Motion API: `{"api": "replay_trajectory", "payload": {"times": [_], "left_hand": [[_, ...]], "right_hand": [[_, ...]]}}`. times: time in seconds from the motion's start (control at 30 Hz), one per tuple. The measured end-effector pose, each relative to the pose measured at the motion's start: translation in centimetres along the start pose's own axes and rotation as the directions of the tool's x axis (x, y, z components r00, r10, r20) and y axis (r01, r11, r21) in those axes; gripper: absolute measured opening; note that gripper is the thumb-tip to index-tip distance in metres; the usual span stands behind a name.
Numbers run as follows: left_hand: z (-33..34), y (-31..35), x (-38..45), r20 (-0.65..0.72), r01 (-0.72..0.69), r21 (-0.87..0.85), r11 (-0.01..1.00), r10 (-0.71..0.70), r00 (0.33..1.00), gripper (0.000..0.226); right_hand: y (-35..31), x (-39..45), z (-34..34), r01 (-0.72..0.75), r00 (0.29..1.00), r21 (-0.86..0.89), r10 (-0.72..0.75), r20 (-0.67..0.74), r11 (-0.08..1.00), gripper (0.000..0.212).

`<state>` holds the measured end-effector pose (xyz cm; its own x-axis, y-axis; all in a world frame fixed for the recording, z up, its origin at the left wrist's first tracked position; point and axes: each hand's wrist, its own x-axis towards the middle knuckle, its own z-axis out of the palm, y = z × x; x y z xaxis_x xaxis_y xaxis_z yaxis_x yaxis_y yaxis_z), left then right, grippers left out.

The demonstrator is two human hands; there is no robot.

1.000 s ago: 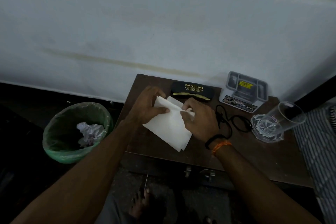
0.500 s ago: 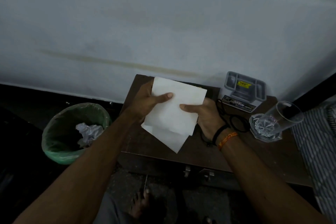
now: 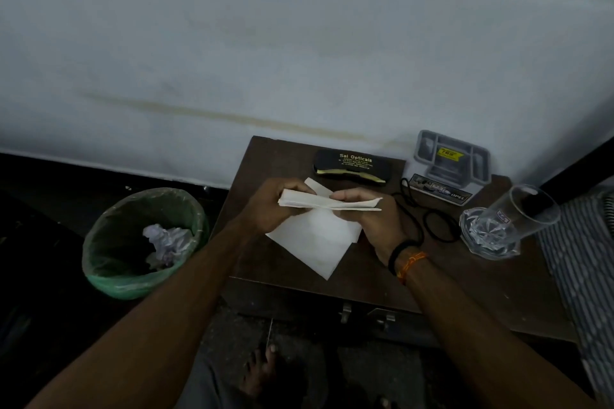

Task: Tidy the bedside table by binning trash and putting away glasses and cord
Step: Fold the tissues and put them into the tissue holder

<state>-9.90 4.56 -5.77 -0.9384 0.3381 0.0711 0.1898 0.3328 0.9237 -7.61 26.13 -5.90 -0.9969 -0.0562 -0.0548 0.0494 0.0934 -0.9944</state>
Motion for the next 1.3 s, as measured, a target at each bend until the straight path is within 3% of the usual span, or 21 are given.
{"api": "replay_trajectory", "payload": {"times": [0.1, 0.17, 0.27, 0.37, 0.53, 0.77, 0.9, 1.0, 1.1, 1.13, 1.23, 1.3], "left_hand": [[0.0, 0.5, 0.6, -0.036, 0.031, -0.052, 0.998, -0.033, 0.999, 0.014], [-0.1, 1.2, 0.8, -0.066, 0.128, -0.189, 0.974, -0.143, 0.988, 0.016], [0.0, 1.7, 0.9, -0.021, 0.310, -0.395, 0.865, -0.346, 0.938, 0.032], [0.3, 2.1, 0.7, 0.080, 0.411, -0.511, 0.755, -0.434, 0.897, 0.035], [0.5, 3.3, 0.9, 0.084, 0.387, -0.532, 0.753, -0.408, 0.909, 0.026], [1.1, 3.8, 1.2, 0.137, 0.402, -0.760, 0.511, -0.478, 0.868, 0.039], [1.3, 3.8, 1.4, 0.157, 0.428, -0.775, 0.466, -0.514, 0.844, 0.031], [1.4, 4.0, 1.5, 0.152, 0.434, -0.767, 0.472, -0.524, 0.838, 0.019], [1.7, 4.2, 1.6, 0.061, 0.375, -0.718, 0.587, -0.484, 0.873, 0.033], [1.8, 4.3, 1.6, 0.034, 0.349, -0.695, 0.629, -0.456, 0.889, 0.037], [1.6, 5.0, 1.6, 0.024, 0.287, -0.646, 0.707, -0.357, 0.934, 0.043], [1.1, 5.1, 1.5, 0.046, 0.250, -0.669, 0.700, -0.296, 0.954, 0.050]], "right_hand": [[-0.5, 0.4, -0.2, 0.002, 1.000, 0.052, 0.000, -0.026, 0.999, 0.021], [-1.1, 0.8, -0.4, -0.045, 0.999, 0.171, 0.049, -0.016, 0.984, 0.029], [-2.0, 0.9, -1.1, -0.177, 0.982, 0.335, 0.144, 0.120, 0.925, 0.046], [-2.2, 0.8, -1.7, -0.260, 0.963, 0.393, 0.209, 0.169, 0.882, 0.047], [-2.7, 0.6, -2.2, -0.319, 0.948, 0.322, 0.291, 0.133, 0.892, 0.022], [-3.6, 0.7, -2.5, -0.382, 0.924, 0.445, 0.337, 0.181, 0.810, 0.029], [-3.7, 0.5, -2.6, -0.422, 0.905, 0.512, 0.384, 0.184, 0.748, 0.031], [-3.9, 0.3, -3.1, -0.415, 0.904, 0.589, 0.387, 0.180, 0.694, 0.027], [-4.3, 0.5, -3.7, -0.430, 0.890, 0.601, 0.428, 0.156, 0.674, 0.041], [-4.5, 0.6, -3.7, -0.426, 0.893, 0.572, 0.428, 0.140, 0.701, 0.042], [-5.2, 0.5, -3.9, -0.351, 0.931, 0.401, 0.361, 0.052, 0.847, 0.010], [-5.4, 0.6, -4.4, -0.291, 0.950, 0.325, 0.313, -0.017, 0.900, 0.029]]}}
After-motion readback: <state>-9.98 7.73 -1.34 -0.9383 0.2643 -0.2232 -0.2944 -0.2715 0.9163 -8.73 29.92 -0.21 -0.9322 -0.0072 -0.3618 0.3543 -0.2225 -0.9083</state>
